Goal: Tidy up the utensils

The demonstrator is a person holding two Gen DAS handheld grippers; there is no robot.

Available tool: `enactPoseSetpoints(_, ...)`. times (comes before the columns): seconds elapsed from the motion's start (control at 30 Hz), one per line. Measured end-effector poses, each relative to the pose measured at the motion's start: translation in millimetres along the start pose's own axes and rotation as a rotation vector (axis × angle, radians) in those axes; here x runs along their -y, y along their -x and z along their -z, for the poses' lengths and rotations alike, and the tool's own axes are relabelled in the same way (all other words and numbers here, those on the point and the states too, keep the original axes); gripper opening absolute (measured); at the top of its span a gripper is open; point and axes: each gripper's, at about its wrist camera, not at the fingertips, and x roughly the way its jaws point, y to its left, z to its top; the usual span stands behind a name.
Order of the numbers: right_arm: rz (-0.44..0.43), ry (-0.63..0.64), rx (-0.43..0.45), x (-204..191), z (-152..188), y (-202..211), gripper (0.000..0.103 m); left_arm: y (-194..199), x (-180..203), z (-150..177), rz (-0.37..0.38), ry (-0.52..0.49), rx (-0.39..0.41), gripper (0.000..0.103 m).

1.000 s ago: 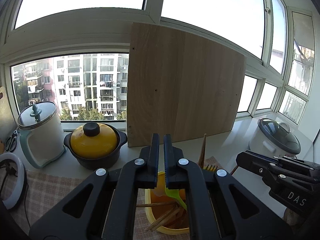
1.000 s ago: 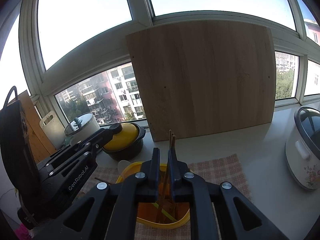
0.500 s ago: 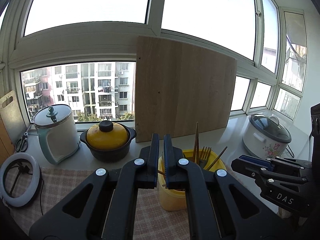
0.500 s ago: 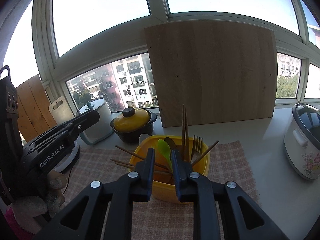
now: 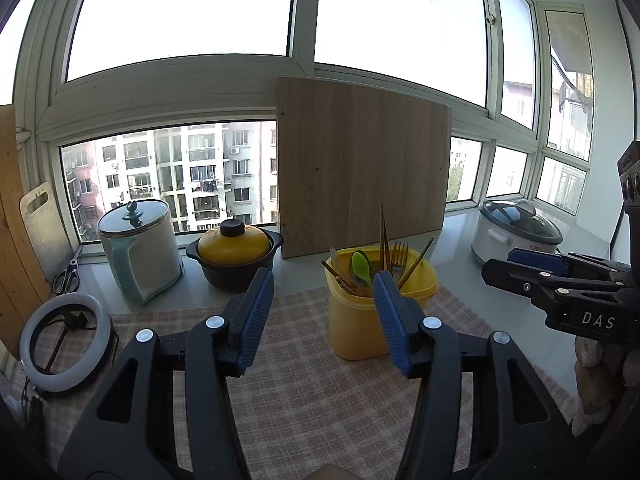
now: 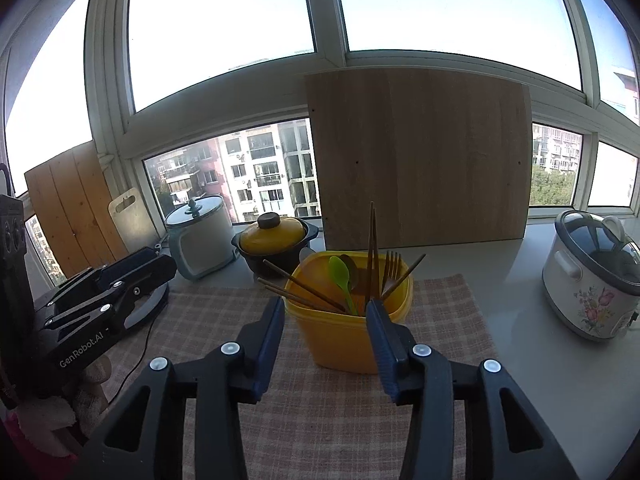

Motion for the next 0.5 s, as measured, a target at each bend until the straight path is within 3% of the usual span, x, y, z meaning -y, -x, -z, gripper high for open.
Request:
enactPoseSetpoints(0.13,0.030,0.000,0.026,-3.4,7.6,13.4,0.077,18.1,1.2,14.8,0.009,-0.015,-0.015,0.078)
enactPoseSetpoints(0.3,0.068,-0.008,0.059,-7.8,14.7,25.3,0.100,43.8,6.1,27.8,-0.064,-0.062,0.015,0.103)
enactPoseSetpoints(0.5,0.114,0.001,0.072,-14.4,26.9,32.0,0.103,59.6,5.7,43.6,-0.094,-0.059,0.008,0.103)
